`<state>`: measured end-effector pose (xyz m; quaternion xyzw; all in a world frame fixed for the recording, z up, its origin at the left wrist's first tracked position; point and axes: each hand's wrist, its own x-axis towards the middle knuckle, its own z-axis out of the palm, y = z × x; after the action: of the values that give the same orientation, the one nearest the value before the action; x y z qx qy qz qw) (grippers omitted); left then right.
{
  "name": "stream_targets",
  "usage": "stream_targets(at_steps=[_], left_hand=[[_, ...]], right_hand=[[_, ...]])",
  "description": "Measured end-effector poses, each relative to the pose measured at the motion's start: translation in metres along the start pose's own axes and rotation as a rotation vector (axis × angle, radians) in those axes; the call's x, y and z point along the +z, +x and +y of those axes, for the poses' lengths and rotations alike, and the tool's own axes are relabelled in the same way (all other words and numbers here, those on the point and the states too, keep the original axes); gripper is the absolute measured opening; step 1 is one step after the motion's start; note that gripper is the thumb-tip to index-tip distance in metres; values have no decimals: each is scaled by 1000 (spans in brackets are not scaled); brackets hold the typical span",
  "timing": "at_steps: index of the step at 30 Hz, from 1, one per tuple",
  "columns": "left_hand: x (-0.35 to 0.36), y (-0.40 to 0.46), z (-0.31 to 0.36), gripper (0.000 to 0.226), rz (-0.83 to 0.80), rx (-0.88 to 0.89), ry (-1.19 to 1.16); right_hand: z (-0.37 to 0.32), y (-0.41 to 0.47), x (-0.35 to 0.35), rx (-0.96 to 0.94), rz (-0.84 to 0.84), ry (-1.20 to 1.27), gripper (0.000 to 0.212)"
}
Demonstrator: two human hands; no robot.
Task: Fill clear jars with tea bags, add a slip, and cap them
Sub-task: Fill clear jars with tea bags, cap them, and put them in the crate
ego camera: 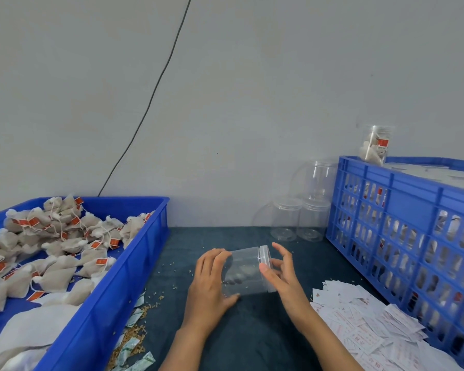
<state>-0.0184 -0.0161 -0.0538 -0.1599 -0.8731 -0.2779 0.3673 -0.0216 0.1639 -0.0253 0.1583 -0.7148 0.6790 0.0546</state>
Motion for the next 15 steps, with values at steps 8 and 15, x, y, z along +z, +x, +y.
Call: stream_targets(at_steps=[8,15], left_hand=[[-1,-1,2,89,1,-15,-47],[-2,1,3,85,13,32,-34]], right_hand=[[-11,-7,-3,-104,-30,-80,62],[-16,-8,-18,-133,-233,-262,84]])
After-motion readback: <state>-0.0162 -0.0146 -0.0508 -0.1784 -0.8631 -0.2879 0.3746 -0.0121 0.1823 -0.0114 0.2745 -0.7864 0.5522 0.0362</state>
